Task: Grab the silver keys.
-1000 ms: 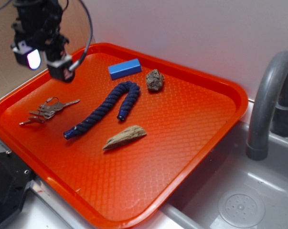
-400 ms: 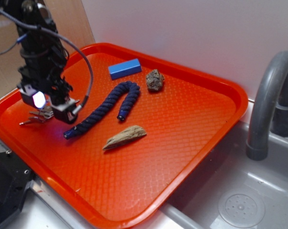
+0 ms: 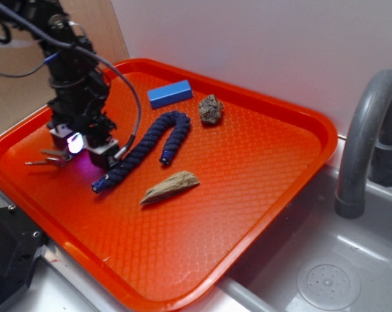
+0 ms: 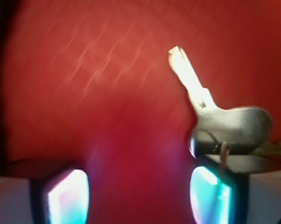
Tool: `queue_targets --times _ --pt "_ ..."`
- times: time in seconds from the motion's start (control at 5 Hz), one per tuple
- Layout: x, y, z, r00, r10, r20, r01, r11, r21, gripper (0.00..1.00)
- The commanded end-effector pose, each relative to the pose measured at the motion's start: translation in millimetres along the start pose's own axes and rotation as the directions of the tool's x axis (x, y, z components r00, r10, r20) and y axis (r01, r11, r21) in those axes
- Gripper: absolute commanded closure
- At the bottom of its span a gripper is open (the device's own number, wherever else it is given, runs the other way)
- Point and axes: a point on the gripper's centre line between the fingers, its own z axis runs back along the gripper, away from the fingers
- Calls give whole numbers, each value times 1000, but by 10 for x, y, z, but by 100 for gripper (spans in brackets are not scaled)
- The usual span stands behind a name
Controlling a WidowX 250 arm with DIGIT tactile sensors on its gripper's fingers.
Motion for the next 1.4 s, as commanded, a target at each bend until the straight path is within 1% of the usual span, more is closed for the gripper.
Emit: queue_targets --times 0.0,0.2,0.4,0.6,0.8,1.0,1.2 --pt "183 21 188 999 -24 -26 23 999 -25 100" --pt "240 -29 362 996 -88 -11 88 996 -23 100" --pt "200 -105 789 989 -126 76 129 991 -44 100" --pt "47 -186 1294 967 -176 186 190 980 -61 100" --pt "-234 -150 1673 921 -258 291 314 935 -164 100" --pt "-412 -190 1814 909 -317 271 373 909 -187 100" --pt "-610 -197 1843 895 -356 267 415 884 -214 100"
